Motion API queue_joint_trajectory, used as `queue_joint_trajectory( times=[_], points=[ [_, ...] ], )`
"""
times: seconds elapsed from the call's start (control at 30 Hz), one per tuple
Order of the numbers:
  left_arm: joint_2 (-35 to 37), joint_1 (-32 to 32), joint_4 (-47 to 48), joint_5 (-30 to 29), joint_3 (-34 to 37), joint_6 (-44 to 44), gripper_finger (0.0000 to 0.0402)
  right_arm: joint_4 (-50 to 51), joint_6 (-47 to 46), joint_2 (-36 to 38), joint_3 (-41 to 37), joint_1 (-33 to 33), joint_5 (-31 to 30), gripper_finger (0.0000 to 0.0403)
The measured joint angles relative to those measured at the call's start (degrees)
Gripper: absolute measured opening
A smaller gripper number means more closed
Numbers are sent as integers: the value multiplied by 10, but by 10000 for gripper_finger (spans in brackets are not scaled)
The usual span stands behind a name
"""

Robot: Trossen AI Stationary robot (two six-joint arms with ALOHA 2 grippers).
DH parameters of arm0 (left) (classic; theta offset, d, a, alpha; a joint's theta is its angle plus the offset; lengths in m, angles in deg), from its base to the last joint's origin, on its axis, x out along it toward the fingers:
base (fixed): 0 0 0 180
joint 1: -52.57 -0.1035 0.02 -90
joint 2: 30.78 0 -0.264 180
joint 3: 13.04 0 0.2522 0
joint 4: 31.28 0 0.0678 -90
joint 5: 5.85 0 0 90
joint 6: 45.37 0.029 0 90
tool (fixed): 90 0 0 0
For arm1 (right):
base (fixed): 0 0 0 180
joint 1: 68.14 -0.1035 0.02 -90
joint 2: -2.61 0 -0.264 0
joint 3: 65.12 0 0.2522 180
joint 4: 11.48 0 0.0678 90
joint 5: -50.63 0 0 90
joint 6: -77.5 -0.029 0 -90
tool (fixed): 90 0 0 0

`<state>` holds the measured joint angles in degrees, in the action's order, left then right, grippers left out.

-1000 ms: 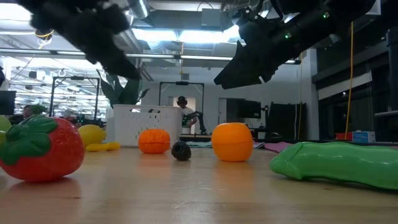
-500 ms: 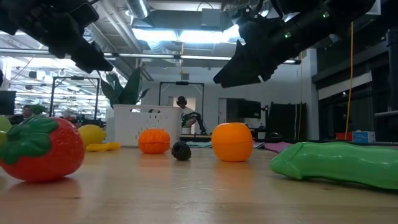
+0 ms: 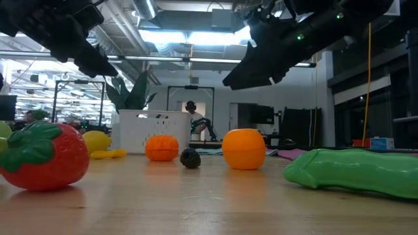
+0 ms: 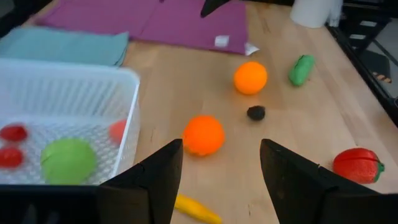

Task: Pick and placing Produce into tupperware
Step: Put the yellow lemon into the white basket

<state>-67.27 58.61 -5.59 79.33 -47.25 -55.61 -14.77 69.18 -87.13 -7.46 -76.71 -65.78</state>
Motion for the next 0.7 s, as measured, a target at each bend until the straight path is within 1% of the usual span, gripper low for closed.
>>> queue_joint_trajectory(
  times=[0.07, 0.27, 0.4, 0.53, 0.7],
  points=[
    [0, 0, 17, -17, 0, -24, 206, 0, -1, 0, 0, 6, 0, 267],
    [0, 0, 97, -119, 0, -105, 206, -2, -1, 0, 0, 25, 0, 267],
    [0, 0, 122, -168, 0, -165, 206, -8, -2, 0, 0, 35, 0, 267],
    [-12, 0, 140, -180, -1, -208, 206, -9, -1, 0, 0, 45, 0, 267],
    [-30, 0, 149, -181, -1, -194, 206, -17, 0, 0, 0, 62, 0, 267]
  ],
)
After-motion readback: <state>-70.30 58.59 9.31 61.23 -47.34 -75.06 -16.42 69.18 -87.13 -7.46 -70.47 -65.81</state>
